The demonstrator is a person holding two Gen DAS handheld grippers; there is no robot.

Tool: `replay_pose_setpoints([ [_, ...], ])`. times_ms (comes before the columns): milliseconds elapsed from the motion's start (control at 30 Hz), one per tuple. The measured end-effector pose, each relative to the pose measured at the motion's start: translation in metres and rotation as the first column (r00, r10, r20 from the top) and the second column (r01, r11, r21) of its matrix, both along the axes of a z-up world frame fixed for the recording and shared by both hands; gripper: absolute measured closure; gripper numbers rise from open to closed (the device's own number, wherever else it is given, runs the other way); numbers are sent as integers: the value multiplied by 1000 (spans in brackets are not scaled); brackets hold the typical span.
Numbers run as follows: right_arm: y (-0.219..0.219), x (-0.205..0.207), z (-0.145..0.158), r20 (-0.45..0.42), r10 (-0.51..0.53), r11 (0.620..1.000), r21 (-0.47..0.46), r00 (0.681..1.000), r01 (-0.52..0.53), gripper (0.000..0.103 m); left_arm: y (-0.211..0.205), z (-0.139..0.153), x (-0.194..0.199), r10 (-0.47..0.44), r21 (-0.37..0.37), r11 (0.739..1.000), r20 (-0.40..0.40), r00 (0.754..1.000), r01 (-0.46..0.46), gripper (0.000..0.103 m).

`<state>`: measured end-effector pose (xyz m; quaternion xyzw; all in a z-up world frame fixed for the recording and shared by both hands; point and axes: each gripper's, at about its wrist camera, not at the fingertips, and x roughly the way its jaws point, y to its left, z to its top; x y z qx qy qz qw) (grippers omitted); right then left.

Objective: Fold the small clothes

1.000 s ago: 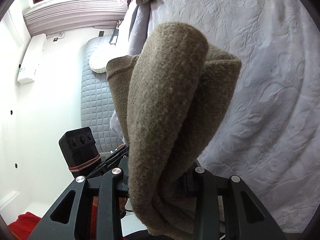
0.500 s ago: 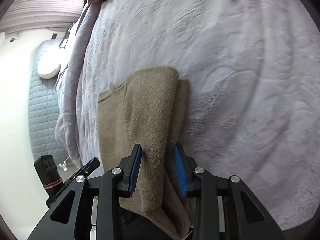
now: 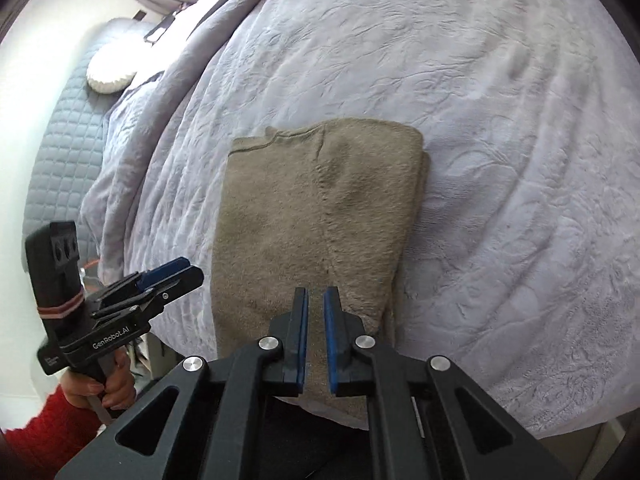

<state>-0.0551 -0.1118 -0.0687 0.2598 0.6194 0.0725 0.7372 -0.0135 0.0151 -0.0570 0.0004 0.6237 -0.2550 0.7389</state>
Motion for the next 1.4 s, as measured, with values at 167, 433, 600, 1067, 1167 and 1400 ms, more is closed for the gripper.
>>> replay_pose_setpoints([
  [167,10,-4,-33,-82,50,989,-132,995,-61,97,-7,-32,-11,-2,45,999,-34,999,4,56],
  [433,-3,-20,-73,-135,36,982,-177,990,-60,103,-12,-33,-17,-12,47,999,-25,1000,13,54],
  [600,-3,-29,-70,-141,43,980,-189,989,-69,103,-10,-33,-17,-13,48,999,-27,1000,15,54],
  [1067,-2,-25,-56,-197,83,983,-144,977,-113,102,-15,-30,-17,-25,95,995,-14,1000,26,54],
  [1167,3,-24,-48,-199,104,971,-191,974,-143,99,-15,-29,-18,-29,104,994,-9,1000,30,54],
  [1400,7,-20,-29,-173,105,944,-294,979,-153,97,-15,-11,-18,-34,165,986,57,998,24,54],
])
